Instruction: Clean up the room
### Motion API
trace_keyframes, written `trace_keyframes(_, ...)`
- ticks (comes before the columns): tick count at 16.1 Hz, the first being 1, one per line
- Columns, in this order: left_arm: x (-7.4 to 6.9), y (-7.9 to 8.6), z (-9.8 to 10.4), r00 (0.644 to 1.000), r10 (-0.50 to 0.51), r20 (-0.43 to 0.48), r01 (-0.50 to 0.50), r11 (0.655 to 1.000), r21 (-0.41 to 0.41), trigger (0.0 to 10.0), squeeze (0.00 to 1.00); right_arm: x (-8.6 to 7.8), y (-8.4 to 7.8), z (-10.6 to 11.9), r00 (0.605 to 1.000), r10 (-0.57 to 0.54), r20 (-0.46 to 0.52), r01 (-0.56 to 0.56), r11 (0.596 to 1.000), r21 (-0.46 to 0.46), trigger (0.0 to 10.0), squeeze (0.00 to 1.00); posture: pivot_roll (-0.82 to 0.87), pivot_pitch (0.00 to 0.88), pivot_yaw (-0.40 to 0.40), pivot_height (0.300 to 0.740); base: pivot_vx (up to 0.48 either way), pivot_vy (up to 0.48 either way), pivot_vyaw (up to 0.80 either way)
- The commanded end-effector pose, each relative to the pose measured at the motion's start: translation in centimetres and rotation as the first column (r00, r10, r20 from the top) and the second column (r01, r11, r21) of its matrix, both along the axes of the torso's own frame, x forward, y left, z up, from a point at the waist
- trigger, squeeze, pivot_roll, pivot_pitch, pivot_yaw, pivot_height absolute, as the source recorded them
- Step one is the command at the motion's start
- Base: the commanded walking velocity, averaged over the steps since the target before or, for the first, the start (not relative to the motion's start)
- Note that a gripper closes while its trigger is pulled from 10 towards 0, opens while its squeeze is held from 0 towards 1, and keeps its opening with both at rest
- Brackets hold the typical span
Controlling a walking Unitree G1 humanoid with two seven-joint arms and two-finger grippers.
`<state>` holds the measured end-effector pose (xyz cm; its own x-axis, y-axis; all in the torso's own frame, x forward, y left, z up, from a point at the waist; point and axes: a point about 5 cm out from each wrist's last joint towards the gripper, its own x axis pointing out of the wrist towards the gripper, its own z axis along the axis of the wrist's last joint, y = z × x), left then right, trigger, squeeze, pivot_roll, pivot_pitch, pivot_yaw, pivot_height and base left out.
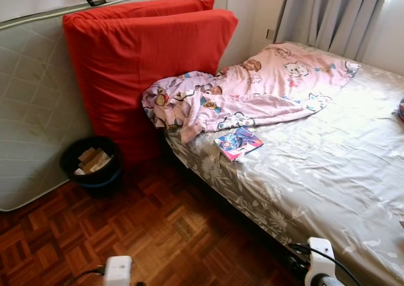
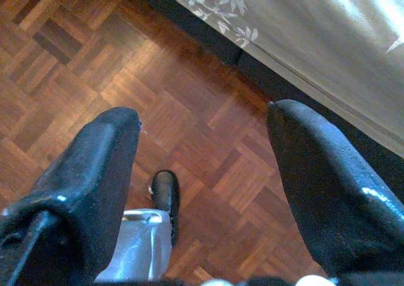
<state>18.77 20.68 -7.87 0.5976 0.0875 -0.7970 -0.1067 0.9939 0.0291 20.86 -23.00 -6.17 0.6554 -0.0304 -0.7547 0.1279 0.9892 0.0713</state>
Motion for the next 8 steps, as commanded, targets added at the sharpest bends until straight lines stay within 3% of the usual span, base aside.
trace_keyframes(1,-0.20,0.72,0.01,1.000,-0.001,-0.015,0.001,1.000,0.029,10.0,0.00,-0.21,-0.05,-0.13,1.000,-0.007,-0.012,0.007,1.000,0.006,10.0,0.00,0.00,0.000,0.015,0.740,0.000,0.000,0.00)
trace_keyframes(8,-0.07,0.70,0.07,1.000,0.009,-0.007,-0.009,1.000,0.025,10.0,0.00,-0.14,-0.08,-0.08,1.000,-0.007,-0.012,0.007,1.000,0.009,10.0,0.00,0.01,0.000,0.013,0.740,0.000,0.000,0.00)
